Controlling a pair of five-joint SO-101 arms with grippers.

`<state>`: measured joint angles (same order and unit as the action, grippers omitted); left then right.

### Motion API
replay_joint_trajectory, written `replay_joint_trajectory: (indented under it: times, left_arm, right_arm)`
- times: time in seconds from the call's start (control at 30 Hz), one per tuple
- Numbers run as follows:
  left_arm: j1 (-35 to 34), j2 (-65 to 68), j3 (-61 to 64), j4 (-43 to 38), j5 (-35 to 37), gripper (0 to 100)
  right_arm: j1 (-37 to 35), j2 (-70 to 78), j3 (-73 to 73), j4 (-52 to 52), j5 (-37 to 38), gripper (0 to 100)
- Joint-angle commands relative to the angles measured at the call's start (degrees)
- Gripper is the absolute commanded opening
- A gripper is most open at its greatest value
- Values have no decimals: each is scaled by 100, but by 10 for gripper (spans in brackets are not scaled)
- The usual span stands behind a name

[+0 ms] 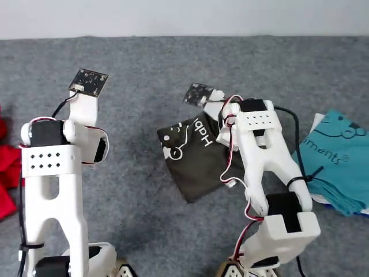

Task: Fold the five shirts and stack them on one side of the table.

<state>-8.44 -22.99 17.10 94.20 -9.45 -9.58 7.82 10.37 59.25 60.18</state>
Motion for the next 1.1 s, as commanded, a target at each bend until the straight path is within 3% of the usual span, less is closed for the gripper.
replay_joint_trajectory:
  times: [0.0, 0.2, 0.3, 0.43, 0.67, 0.9, 1.07]
  left_arm:
    - [-9, -9, -110, 53, -9, 14]
    - [-9, -9, -101, 62, -9, 14]
    - [0, -9, -101, 141, -9, 14]
    - [0, -9, -110, 167, -9, 14]
    - [35, -9, -110, 167, -9, 14]
    - [35, -9, -119, 167, -9, 14]
    - [26, -9, -119, 167, -9, 14]
  right_arm:
    - [-48, -127, -334, -585, 862, 9]
    - [48, 813, -404, -1754, 1160, 13]
    - [101, 848, -580, -1833, 967, 84]
    - [207, 743, -1037, -1508, -413, 236]
    - [119, 699, -2022, -22, -2910, 243]
    - [13, 602, -2092, 488, -5987, 243]
    - [-312, 347, -2092, 1358, -7437, 245]
